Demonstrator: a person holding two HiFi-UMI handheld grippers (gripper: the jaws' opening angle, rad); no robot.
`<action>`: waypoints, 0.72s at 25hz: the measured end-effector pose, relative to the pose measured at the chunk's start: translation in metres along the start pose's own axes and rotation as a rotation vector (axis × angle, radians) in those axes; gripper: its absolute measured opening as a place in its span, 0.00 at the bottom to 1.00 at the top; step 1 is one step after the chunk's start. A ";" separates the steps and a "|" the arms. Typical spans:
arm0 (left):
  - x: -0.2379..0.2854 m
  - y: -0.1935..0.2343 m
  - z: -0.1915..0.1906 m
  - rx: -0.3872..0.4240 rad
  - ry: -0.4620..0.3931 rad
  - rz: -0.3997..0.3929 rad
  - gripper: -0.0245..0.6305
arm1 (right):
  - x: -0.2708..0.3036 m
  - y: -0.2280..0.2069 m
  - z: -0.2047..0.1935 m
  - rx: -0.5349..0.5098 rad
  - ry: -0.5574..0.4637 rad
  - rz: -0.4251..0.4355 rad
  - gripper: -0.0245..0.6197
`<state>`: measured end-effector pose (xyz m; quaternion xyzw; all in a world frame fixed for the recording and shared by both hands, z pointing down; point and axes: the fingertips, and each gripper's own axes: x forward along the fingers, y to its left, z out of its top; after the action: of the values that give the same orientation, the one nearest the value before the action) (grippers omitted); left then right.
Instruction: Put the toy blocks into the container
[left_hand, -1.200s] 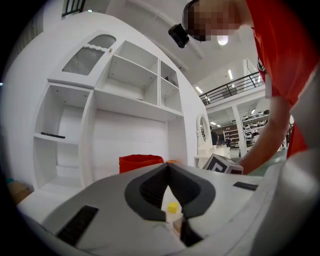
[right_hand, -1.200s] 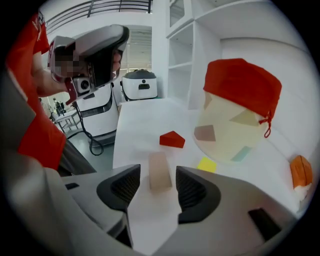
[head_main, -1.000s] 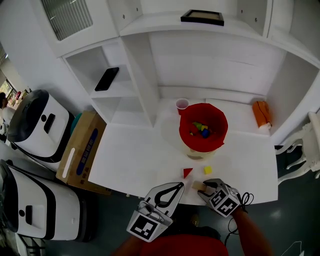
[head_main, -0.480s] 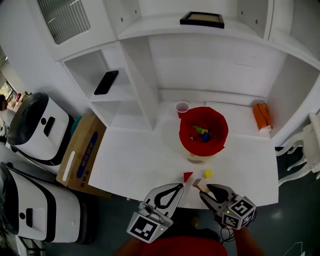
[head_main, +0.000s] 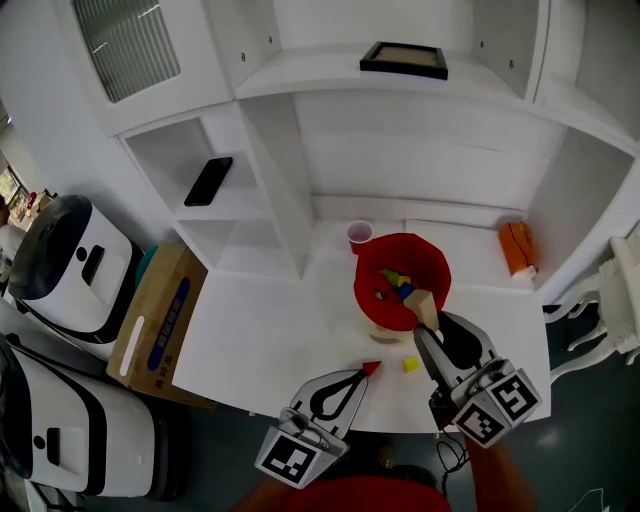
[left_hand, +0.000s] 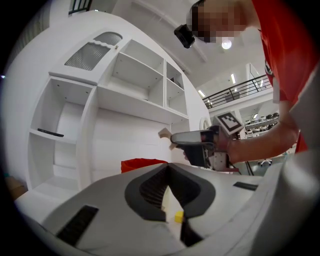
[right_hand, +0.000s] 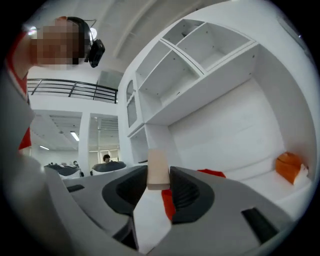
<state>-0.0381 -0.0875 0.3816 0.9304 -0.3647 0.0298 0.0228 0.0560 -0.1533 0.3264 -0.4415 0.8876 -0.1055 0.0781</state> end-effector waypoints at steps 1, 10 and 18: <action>0.000 0.003 0.001 0.001 0.000 0.004 0.06 | 0.011 -0.008 0.005 -0.018 0.010 -0.017 0.27; 0.002 0.026 -0.002 -0.008 0.028 0.026 0.06 | 0.065 -0.049 -0.006 -0.066 0.133 -0.097 0.33; 0.021 0.022 -0.034 0.057 0.122 -0.063 0.12 | 0.023 -0.001 0.002 -0.224 0.053 -0.095 0.04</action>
<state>-0.0386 -0.1157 0.4176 0.9380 -0.3324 0.0964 0.0192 0.0440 -0.1724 0.3242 -0.4862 0.8736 -0.0211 -0.0005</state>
